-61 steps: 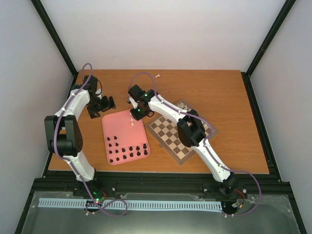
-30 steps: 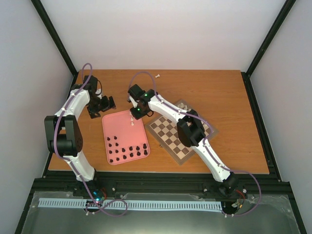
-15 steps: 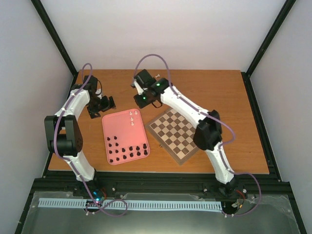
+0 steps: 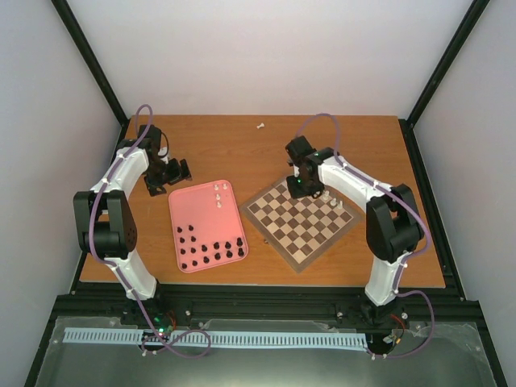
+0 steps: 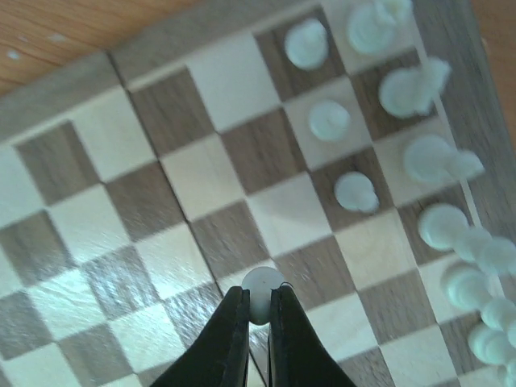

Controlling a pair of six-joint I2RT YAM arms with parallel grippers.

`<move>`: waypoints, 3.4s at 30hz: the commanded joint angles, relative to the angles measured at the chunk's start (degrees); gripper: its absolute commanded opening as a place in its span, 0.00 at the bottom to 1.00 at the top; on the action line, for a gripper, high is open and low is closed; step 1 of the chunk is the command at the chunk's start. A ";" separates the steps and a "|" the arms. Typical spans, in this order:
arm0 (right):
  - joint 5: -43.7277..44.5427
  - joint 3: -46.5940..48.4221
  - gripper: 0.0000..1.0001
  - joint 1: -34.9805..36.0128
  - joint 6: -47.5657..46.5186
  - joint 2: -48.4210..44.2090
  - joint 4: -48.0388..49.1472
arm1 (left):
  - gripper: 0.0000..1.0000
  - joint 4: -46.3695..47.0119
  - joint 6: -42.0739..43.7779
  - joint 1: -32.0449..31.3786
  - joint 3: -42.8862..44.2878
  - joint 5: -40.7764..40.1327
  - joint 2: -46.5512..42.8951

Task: Set up the chess pieces on the board
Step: Place the chess piece on the chessboard, then pick up the chess piece from the storage box.

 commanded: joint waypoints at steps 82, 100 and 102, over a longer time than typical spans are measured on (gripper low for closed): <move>-4.92 12.74 0.57 5.11 -3.06 1.11 -1.57 | 1.00 -1.40 -1.31 -0.39 10.47 -0.77 6.37; -18.06 45.78 0.57 17.65 -9.81 31.84 -6.76 | 1.00 -0.93 -1.80 -0.50 11.11 -0.10 9.74; -19.79 45.68 0.57 18.06 -9.94 33.26 -6.73 | 1.00 -0.89 -1.88 -0.51 10.69 0.17 9.51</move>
